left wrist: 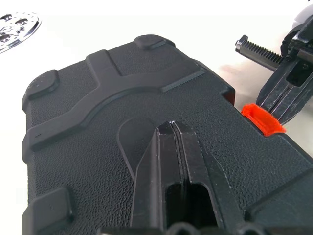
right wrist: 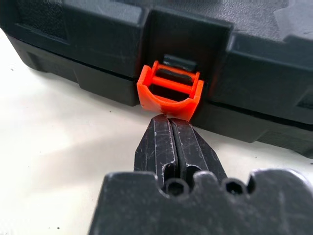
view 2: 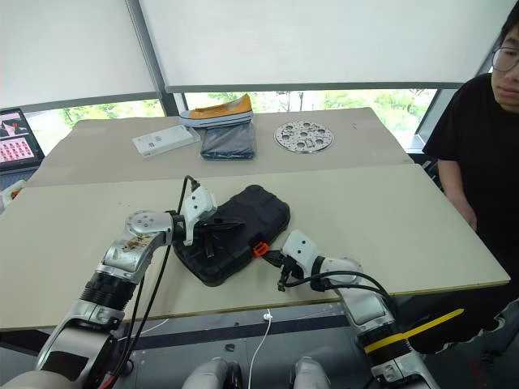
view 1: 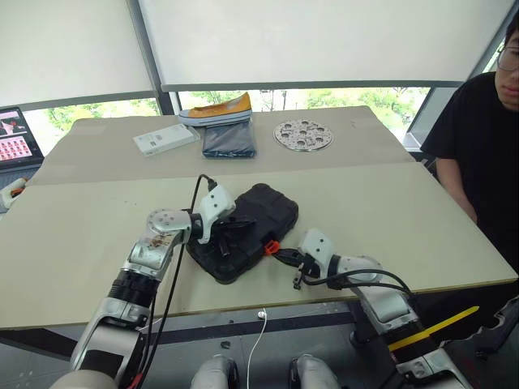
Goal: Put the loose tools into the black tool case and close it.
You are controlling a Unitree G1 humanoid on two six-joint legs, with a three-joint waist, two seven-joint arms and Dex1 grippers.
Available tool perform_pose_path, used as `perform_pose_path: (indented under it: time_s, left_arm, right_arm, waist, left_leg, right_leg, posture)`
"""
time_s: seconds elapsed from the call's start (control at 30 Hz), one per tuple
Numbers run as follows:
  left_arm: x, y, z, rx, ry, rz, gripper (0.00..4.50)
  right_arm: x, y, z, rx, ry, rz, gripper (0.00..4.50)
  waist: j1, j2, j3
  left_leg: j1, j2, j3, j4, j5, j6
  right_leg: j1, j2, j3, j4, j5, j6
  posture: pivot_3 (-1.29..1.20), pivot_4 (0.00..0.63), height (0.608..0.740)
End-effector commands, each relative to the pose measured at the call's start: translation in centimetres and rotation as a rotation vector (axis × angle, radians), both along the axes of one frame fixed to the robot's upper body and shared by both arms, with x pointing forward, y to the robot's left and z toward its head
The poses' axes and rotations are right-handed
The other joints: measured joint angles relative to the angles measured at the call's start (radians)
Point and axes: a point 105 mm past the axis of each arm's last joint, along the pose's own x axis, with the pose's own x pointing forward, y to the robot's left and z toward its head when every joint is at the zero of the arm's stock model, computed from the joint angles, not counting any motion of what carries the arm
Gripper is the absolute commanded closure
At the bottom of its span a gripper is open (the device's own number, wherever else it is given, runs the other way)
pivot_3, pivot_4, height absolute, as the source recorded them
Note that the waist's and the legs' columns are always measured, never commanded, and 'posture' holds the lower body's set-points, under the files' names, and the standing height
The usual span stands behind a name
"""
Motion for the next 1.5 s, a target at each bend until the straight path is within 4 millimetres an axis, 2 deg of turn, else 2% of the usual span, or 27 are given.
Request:
perform_pose_path:
  time_s: [0.03, 0.17, 0.3, 0.43, 0.53, 0.7, 0.8, 0.87, 0.93, 1.0, 1.1, 1.17, 1.33, 1.5]
  left_arm:
    - [-1.6, 0.8, -6.0, 0.088, 0.22, 0.03, 4.49]
    - [-1.9, 0.7, -6.4, 0.094, 0.245, 0.021, 4.49]
    - [-2.1, 0.9, -6.6, 0.099, 0.264, 0.025, 4.49]
    - [-2.3, 1.2, -6.7, 0.103, 0.279, 0.027, 4.49]
    - [-2.2, 1.3, -6.7, 0.103, 0.279, 0.034, 4.49]
    - [-2.1, 1.5, -6.4, 0.088, 0.26, 0.038, 4.49]
    - [-2.2, 1.3, -5.6, 0.045, 0.218, 0.017, 4.49]
    - [-2.1, 1.3, -4.3, -0.016, 0.156, 0.004, 4.49]
    - [-2.0, 2.1, -3.6, -0.052, 0.122, 0.019, 4.49]
    - [-2.1, 3.2, -3.7, -0.034, 0.108, 0.026, 4.49]
    - [-2.2, 4.3, -4.4, -0.009, 0.115, 0.047, 4.49]
    - [-2.2, 4.2, -4.5, -0.006, 0.112, 0.047, 4.49]
    - [-2.2, 3.1, -4.3, -0.019, 0.11, 0.033, 4.49]
    - [-2.3, 3.0, -4.7, -0.013, 0.121, 0.029, 4.49]
  right_arm:
    - [0.3, 1.1, 6.3, 0.148, -0.18, 0.052, 4.5]
    - [0.6, 1.3, 6.8, 0.18, -0.168, 0.054, 4.5]
    - [0.9, 1.4, 5.7, 0.158, -0.134, 0.05, 4.5]
    - [0.8, 1.7, 5.7, 0.175, -0.119, 0.057, 4.5]
    - [0.4, 1.2, 5.5, 0.16, -0.114, 0.067, 4.5]
    - [-0.6, -1.1, 6.1, 0.163, -0.104, 0.073, 4.5]
    - [-1.5, -2.1, 5.0, 0.12, -0.053, 0.075, 4.5]
    - [-2.0, -2.5, 4.1, 0.096, -0.021, 0.074, 4.5]
    - [-2.1, -2.8, 3.4, 0.079, 0.0, 0.062, 4.5]
    - [-1.9, -3.0, 2.7, 0.066, 0.015, 0.044, 4.5]
    - [-1.5, -2.4, 1.6, 0.043, 0.044, 0.04, 4.5]
    - [-1.0, -1.8, 1.2, 0.037, 0.056, 0.043, 4.5]
    - [0.0, -0.3, 1.4, 0.046, 0.046, 0.059, 4.5]
    - [0.8, 0.9, 2.1, 0.056, 0.011, 0.084, 4.5]
  waist:
    - [0.0, 0.0, 0.0]
    - [-0.003, 0.0, 0.0]
    - [-0.002, 0.0, -0.001]
    - [-0.001, 0.003, -0.005]
    - [0.0, 0.003, -0.005]
    - [0.0, 0.003, -0.006]
    - [-0.002, 0.003, -0.006]
    - [-0.003, 0.003, -0.006]
    - [-0.003, 0.003, -0.006]
    - [-0.004, 0.002, -0.005]
    - [-0.005, 0.002, -0.005]
    - [-0.004, 0.002, -0.005]
    - [0.0, 0.002, -0.005]
    - [0.0, 0.002, -0.005]
  left_leg:
    - [0.0, 0.0, 0.0, 0.0, 0.0, 0.0]
    - [0.0, 0.0, 0.0, -0.001, 0.0, 0.0]
    - [0.005, -0.001, -0.001, -0.004, 0.0, 0.0]
    - [0.008, 0.0, -0.004, -0.01, 0.0, 0.0]
    - [0.007, -0.001, -0.004, -0.01, -0.002, -0.002]
    - [0.008, -0.001, -0.004, -0.01, -0.002, -0.002]
    - [0.008, -0.001, -0.006, -0.01, -0.002, -0.002]
    - [0.009, -0.001, -0.007, -0.01, -0.003, -0.002]
    - [0.008, -0.001, -0.008, -0.011, -0.003, -0.003]
    - [0.007, -0.001, -0.007, -0.011, -0.003, -0.003]
    - [0.007, -0.001, -0.008, -0.011, -0.003, -0.003]
    - [0.007, -0.001, -0.008, -0.011, -0.003, -0.003]
    - [0.006, -0.001, -0.008, -0.011, -0.003, -0.003]
    - [0.006, -0.002, -0.007, -0.011, -0.003, -0.003]
  right_leg:
    - [0.0, 0.0, 0.0, 0.0, 0.0, 0.0]
    - [0.0, 0.0, 0.0, 0.0, 0.0, 0.0]
    - [0.001, 0.0, 0.0, -0.001, 0.0, 0.0]
    - [0.006, 0.001, -0.003, -0.01, -0.001, -0.002]
    - [0.009, 0.0, -0.003, -0.013, -0.001, -0.001]
    - [0.01, 0.0, -0.003, -0.014, -0.001, -0.001]
    - [0.01, 0.0, -0.003, -0.014, -0.001, -0.001]
    - [0.01, 0.001, -0.003, -0.014, -0.002, -0.001]
    - [0.01, 0.001, -0.003, -0.014, -0.002, -0.002]
    - [0.01, 0.001, -0.003, -0.014, -0.003, -0.002]
    - [0.01, 0.002, -0.003, -0.013, -0.003, -0.003]
    - [0.006, 0.002, -0.004, -0.014, -0.003, -0.003]
    - [0.005, 0.001, -0.004, -0.013, -0.003, -0.003]
    - [0.005, 0.001, -0.004, -0.014, -0.003, -0.003]
  posture:
    - [0.0, 0.15, 0.74]
    - [0.0, 0.15, 0.74]
    - [0.0, 0.15, 0.74]
    - [0.0, 0.15, 0.74]
    - [0.0, 0.15, 0.74]
    - [0.0, 0.15, 0.74]
    - [0.0, 0.15, 0.74]
    - [0.0, 0.15, 0.74]
    - [0.0, 0.15, 0.74]
    - [0.0, 0.15, 0.74]
    - [0.0, 0.15, 0.74]
    - [0.0, 0.15, 0.74]
    - [0.0, 0.15, 0.74]
    - [0.0, 0.15, 0.74]
